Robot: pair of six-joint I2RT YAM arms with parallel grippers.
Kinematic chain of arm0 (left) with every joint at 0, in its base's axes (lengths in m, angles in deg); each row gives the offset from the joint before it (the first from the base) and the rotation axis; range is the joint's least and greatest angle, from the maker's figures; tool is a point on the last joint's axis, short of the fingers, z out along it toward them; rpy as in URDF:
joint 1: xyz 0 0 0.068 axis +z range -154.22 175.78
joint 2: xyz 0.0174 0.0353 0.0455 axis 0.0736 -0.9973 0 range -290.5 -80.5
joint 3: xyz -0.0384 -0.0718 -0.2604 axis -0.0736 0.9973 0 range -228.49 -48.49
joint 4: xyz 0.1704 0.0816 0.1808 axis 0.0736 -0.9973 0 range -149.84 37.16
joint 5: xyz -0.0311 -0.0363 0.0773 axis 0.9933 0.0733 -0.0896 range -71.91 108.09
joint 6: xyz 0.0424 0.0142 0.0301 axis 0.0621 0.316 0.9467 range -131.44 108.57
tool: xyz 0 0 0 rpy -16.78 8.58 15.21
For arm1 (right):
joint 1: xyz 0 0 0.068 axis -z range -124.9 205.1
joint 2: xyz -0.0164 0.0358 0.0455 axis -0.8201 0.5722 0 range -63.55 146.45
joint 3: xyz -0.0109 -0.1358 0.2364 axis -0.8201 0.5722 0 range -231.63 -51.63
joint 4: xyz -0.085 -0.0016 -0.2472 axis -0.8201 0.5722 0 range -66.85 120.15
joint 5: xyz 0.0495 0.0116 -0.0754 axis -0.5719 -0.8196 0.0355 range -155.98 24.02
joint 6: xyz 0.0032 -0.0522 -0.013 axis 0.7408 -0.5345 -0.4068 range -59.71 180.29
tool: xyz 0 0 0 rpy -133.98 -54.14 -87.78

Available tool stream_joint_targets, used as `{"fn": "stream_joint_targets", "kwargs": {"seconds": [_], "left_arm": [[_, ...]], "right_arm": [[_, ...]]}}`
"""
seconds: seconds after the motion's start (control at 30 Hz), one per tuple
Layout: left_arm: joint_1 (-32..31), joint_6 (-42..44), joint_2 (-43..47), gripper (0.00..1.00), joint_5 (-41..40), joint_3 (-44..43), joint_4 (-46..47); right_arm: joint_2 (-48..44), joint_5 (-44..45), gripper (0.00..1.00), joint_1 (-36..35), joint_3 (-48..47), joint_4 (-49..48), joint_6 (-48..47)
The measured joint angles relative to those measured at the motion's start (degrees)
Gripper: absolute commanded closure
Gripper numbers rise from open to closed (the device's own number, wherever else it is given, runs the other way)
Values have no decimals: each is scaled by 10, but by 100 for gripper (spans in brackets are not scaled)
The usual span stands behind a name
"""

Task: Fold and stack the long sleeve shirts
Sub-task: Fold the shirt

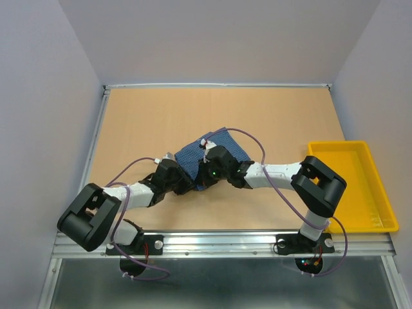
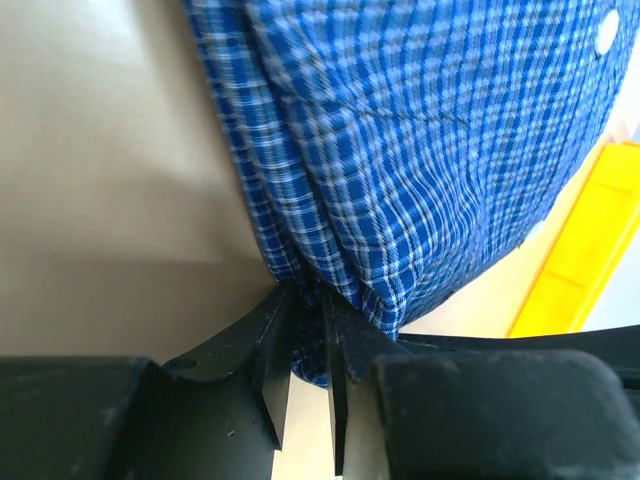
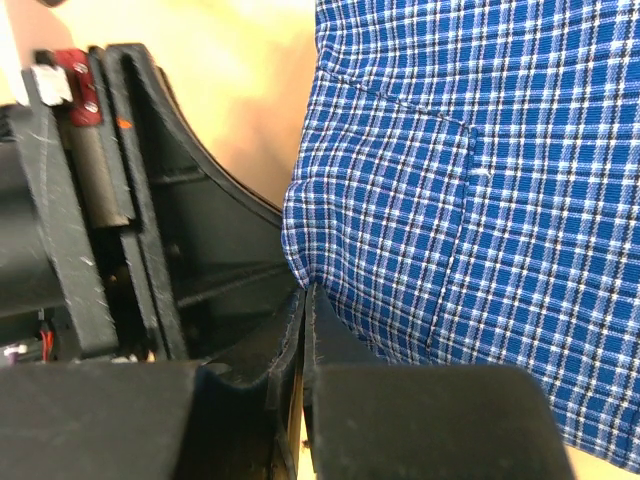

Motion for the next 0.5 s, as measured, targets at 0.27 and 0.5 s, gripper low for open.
{"fn": "stream_joint_targets", "kwargs": {"seconds": [0.27,0.5], "left_arm": [[-5,-3,14,62,-1,1,-12],[-11,5,47,55,-11,0,-63]], "right_arm": [[-12,-3,89,2,23,-30,14],[-48,-13,74,0,62,-29,19]]}}
